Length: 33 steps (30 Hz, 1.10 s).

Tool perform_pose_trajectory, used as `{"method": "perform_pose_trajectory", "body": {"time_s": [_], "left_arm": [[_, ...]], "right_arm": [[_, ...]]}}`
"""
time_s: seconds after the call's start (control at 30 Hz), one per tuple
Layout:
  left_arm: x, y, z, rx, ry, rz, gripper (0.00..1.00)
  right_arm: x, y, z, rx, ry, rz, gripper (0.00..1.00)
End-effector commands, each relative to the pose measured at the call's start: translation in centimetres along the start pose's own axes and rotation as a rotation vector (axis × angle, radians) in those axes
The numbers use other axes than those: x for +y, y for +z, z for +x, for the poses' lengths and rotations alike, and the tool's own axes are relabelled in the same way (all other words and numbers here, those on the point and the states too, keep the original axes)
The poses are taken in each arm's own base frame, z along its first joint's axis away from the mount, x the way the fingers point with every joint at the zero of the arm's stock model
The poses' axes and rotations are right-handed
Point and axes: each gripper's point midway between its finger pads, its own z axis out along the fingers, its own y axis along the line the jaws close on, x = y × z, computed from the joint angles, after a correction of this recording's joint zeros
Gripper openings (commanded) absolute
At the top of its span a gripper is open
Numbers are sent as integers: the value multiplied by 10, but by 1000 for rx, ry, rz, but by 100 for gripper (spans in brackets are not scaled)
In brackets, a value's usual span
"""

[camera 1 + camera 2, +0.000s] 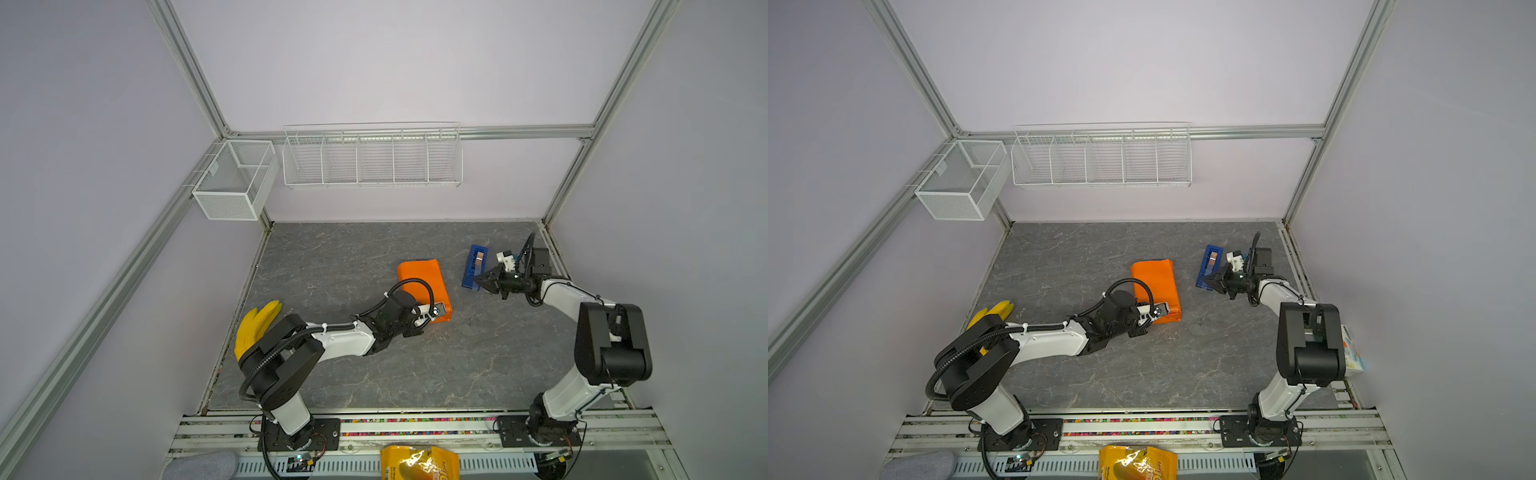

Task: Wrap the gift box in paper
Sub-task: 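Pull a strip of clear tape from the blue dispenser with the right gripper, then carry the tape strip with the right gripper to the box's nearer end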

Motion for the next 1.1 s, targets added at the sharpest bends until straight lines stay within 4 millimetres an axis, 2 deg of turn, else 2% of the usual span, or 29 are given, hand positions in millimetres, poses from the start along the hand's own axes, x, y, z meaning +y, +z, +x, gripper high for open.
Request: {"method": "perform_pose_trajectory", "body": {"time_s": [0.0,0.07,0.1,0.17,0.4,0.57,0.7,0.8,0.93,0.97,1.07], "left_arm": [[-31,5,33,116,-4,112,28],[-32,5,34,118,-4,113,28],[-31,5,34,117,-4,113,28],[-32,5,34,119,-3,115,28],[-33,6,36,124,-4,118,28],[-33,6,34,124,-7,123,28],[-34,6,34,124,-7,126,28],[-36,6,35,126,-9,134,28],[-37,6,35,124,-12,144,28],[-37,6,34,122,-13,145,28],[-37,5,34,124,-18,146,28]], "right_arm": [[-11,2,26,58,9,18,7],[-11,6,30,70,3,15,7],[-21,8,38,84,24,28,7],[-28,11,41,89,32,36,7],[-46,28,40,127,49,62,7],[-80,35,47,147,87,163,7],[-108,27,64,192,122,294,7],[-122,20,69,196,134,377,7],[-122,17,73,210,128,388,7],[-112,17,62,188,94,367,7],[-89,11,54,156,10,332,7]]}}
